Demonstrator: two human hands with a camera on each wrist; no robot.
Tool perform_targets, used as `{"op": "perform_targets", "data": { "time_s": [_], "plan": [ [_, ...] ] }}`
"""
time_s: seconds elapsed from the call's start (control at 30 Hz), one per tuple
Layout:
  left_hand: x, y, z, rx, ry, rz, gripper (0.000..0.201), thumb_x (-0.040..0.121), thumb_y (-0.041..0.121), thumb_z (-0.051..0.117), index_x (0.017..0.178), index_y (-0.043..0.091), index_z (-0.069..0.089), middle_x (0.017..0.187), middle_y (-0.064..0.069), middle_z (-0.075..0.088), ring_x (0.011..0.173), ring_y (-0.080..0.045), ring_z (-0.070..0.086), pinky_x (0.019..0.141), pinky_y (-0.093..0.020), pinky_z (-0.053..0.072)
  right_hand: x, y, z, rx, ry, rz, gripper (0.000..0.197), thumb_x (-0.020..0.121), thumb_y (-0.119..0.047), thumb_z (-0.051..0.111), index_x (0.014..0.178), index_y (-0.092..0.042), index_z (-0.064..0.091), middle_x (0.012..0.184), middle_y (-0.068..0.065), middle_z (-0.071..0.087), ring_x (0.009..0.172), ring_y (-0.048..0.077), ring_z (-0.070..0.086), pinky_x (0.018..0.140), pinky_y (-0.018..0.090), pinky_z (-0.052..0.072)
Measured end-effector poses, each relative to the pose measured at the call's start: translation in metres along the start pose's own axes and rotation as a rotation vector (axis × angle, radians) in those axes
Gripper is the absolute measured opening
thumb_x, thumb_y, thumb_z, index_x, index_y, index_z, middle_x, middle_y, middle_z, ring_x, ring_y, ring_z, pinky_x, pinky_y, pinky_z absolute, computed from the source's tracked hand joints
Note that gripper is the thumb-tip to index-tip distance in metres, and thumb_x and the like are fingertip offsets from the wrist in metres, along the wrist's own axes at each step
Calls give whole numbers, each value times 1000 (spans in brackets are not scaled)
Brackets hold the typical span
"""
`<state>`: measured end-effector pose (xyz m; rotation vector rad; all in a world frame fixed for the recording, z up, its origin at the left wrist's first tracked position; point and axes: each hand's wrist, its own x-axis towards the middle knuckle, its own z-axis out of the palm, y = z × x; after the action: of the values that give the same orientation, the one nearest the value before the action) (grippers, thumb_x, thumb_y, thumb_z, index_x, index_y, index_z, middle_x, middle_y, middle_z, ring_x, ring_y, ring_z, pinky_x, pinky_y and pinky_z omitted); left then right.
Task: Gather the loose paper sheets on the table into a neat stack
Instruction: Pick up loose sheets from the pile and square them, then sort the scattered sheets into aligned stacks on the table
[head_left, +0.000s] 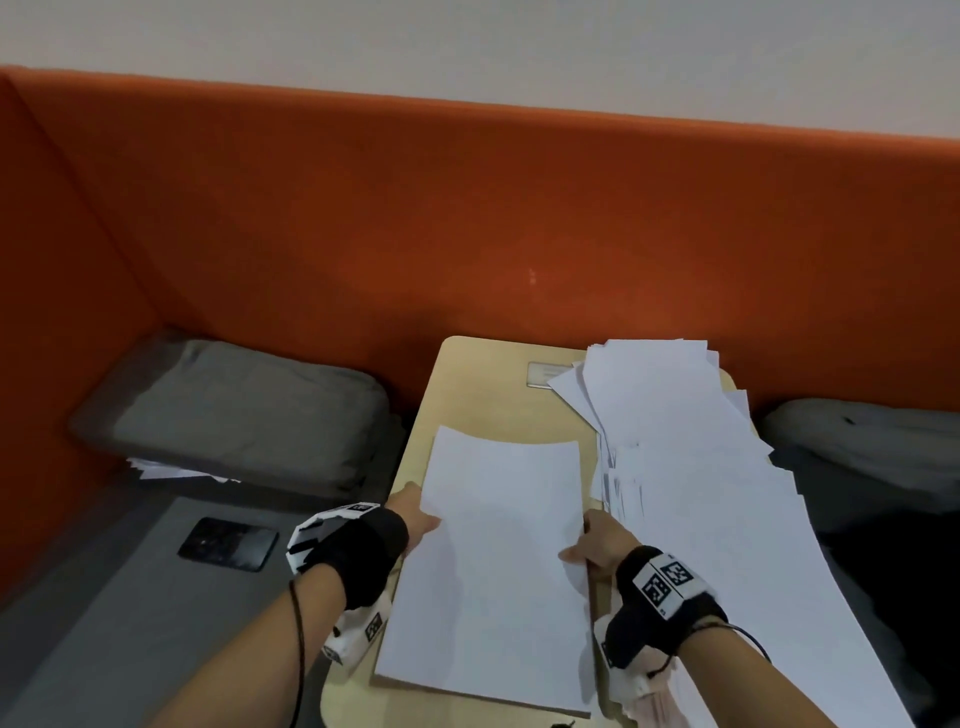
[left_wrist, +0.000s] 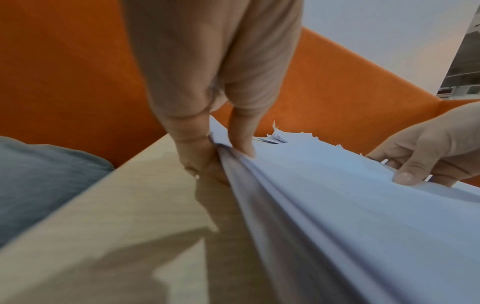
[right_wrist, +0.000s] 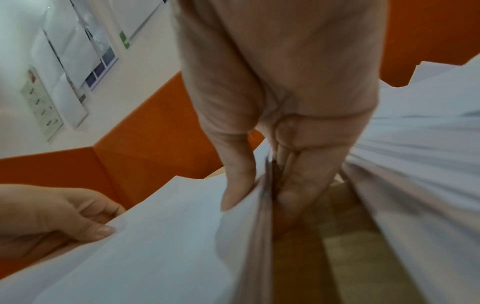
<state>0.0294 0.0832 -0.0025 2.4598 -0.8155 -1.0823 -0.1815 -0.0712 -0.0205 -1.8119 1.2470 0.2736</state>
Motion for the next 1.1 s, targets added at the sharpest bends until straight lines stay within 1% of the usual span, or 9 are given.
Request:
{"op": "perform_targets", "data": {
  "time_s": [0.1,0.23,0.37,0.5,0.6,0.73,0.83,0.93,1.1],
  "plan": [
    [2,6,1,64,18,19,44,90,18,59,122,-3,36,116,-20,59,102,-32,60,70,-31,45,-5,0,-1,14,28,-1,37,76,-11,74,107,-2,55,111,7,62,103,25,58,92,33,48],
    [8,9,-4,57,0,50,38,90,19,58,115,0,37,96,-15,56,83,-24,54,66,-27,39,-11,-6,-5,-1,41,-9,53,74,-14,76,121,-4,54,122,11,61,112,29,57,97,39,47],
    [7,6,-1,132,-30,26,43,87,19,61,117,-3,40,82,-11,59,88,-29,61,65,-26,40,-17,-6,-2,-130,64,85,56,80,-21,73,124,0,47,128,13,54,119,29,51,96,31,45],
    [9,4,1,108,0,31,43,85,20,64,117,-2,43,93,-13,59,93,-29,61,69,-26,42,-15,-5,-2,-118,85,70,57,79,-24,74,124,0,48,128,13,55,119,28,52,96,31,45],
    [11,5,5,49,10,7,48,86,21,64,121,-1,40,115,-16,58,107,-31,57,79,-30,44,-15,-7,-1,-74,86,64,58,83,-28,70,127,-1,46,130,12,55,119,27,52,93,29,43],
    [13,17,11,68,171,46,60,85,16,65,133,2,31,135,-18,40,122,-35,43,99,-38,40,-20,-13,-1,-143,76,48,68,88,-34,62,135,6,32,133,15,48,121,28,49,92,29,42],
    [10,32,16,239,267,106,64,87,18,61,140,10,26,143,-13,25,130,-33,27,102,-39,33,-22,-14,-7,-194,54,22,50,89,-31,61,122,3,46,120,14,56,103,25,57,79,27,46],
    [7,54,21,234,249,216,57,90,18,57,139,13,30,147,-9,19,133,-29,22,103,-37,30,-26,-11,-29,-71,175,9,31,90,-24,59,112,-4,50,109,8,54,92,23,55,75,26,45],
    [0,109,51,176,20,437,47,92,19,54,135,11,38,144,-10,27,131,-25,29,107,-32,30,-28,23,-86,18,483,74,36,90,-24,59,120,-6,52,118,17,59,108,32,55,86,35,44]
  ]
}}
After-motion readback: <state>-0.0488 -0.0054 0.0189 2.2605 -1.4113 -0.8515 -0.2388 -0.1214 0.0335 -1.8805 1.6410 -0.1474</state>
